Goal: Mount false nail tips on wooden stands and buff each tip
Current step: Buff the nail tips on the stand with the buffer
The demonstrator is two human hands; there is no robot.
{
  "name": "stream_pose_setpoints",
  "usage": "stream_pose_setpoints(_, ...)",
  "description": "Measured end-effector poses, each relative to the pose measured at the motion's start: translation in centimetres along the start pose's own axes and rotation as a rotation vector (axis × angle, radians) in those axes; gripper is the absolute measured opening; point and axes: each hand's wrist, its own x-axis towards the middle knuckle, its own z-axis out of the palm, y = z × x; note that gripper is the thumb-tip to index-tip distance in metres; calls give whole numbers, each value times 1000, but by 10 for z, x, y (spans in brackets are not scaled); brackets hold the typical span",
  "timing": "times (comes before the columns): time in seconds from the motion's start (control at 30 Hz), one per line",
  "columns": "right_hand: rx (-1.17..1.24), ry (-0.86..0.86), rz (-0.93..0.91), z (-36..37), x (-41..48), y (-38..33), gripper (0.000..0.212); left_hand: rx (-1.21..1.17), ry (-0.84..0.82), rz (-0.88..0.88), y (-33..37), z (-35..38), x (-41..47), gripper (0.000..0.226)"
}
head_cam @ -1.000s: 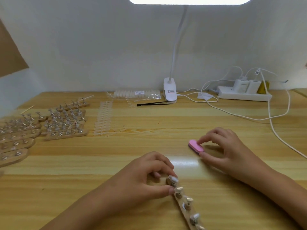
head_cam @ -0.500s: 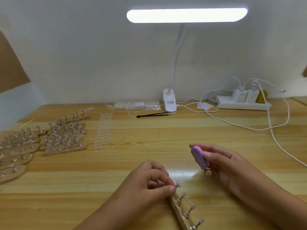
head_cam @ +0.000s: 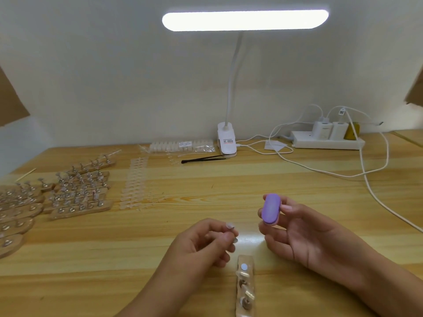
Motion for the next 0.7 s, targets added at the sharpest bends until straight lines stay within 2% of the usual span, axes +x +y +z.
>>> stream_pose_setpoints(0.17,-146,35,-76,4,-2,4,43,-254,-16,-110,4,-6,2,20)
stream_pose_setpoints(0.27,-283,66,-99,4,-3,9,41,-311,-48,-116,4,-10,3,33)
stream_pose_setpoints(0.33,-364,62,-101,4,-3,12,43,-300,-50,-91,3,-10,2,35)
stream_pose_setpoints(0.43,-467,64,-121,5,-3,16,58,-239,-76,-57,0,-11,1,31)
stream_pose_setpoints(0.57,-585,58,-168,7,-5,18,43,-152,-138,-37,-1,-13,-2,34)
stream_pose_setpoints(0.7,-707,81,-234,9,-9,19,42,-134,-114,-57,-3,-16,-2,46)
